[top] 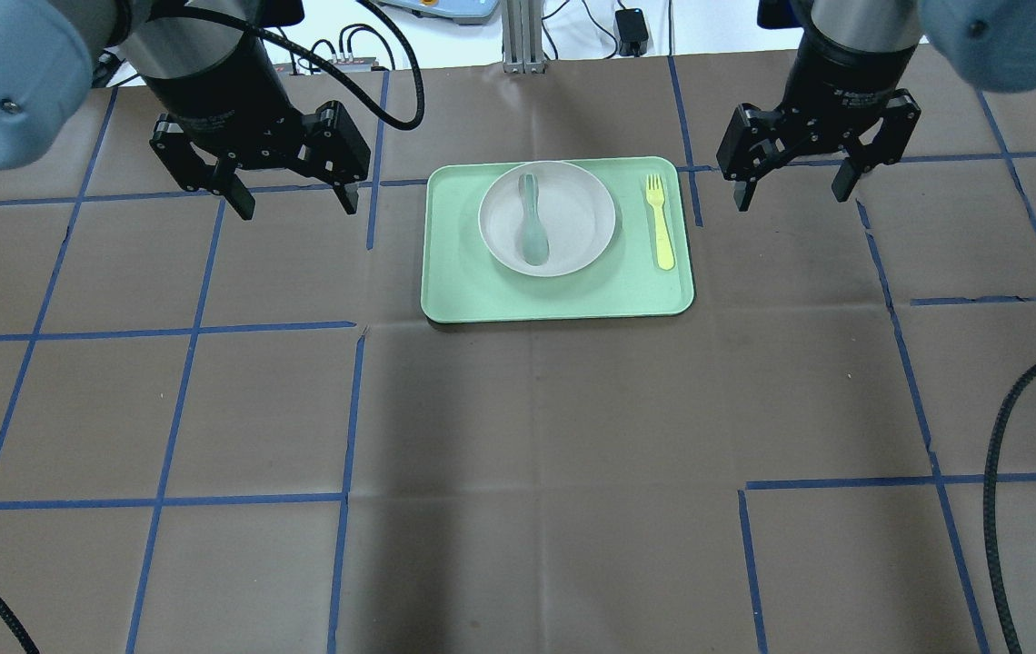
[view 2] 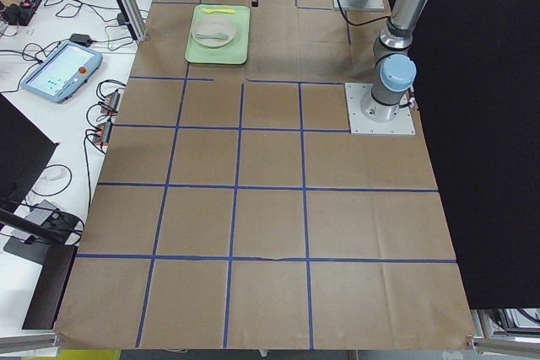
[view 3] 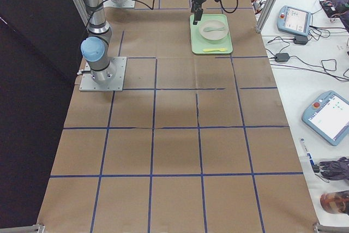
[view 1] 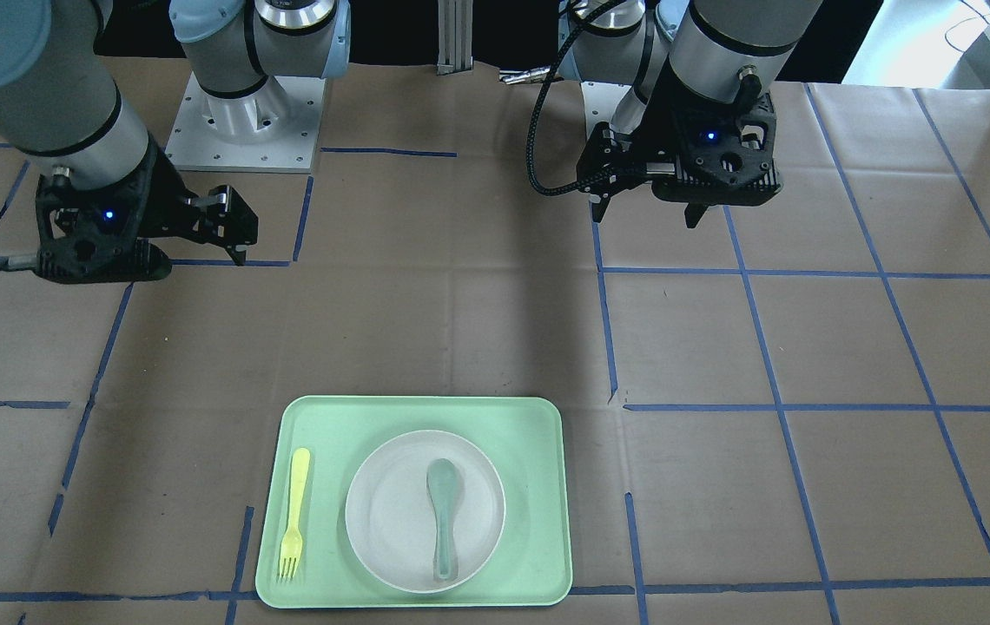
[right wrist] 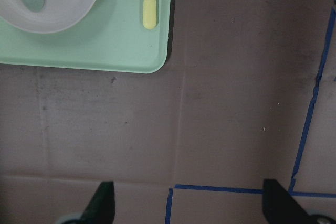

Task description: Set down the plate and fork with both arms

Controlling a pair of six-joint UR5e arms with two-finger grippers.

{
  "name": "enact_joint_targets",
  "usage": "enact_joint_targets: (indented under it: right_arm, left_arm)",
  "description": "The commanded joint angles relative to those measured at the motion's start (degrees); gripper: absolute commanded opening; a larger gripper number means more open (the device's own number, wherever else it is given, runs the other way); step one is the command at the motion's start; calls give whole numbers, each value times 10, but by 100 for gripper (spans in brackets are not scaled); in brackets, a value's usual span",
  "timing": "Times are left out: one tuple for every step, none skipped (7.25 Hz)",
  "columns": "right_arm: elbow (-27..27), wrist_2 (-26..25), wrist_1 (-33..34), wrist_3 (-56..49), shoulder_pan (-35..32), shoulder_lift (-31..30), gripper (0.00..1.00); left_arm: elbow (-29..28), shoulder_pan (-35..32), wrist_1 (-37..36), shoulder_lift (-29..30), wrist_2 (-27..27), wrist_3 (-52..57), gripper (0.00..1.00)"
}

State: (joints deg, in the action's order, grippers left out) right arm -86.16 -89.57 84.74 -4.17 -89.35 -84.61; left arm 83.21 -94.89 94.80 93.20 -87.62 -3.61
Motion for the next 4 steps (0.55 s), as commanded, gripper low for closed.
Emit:
enact_joint_targets:
  right_arm:
    - [-56, 0, 4, 37, -6, -56, 100]
    - [-56, 1, 3, 37, -5, -56, 100]
    - [-56, 1, 4, 36, -5, -56, 100]
    - [-57, 1, 4, 36, -5, -57, 100]
  left_arm:
    - [-1, -2, 0, -1, 0, 0, 100]
    - [-1, -3, 2, -1, 0, 0, 100]
    - [-2, -3, 5, -2, 0, 1, 100]
    - [-2, -3, 6, -5, 0, 3, 100]
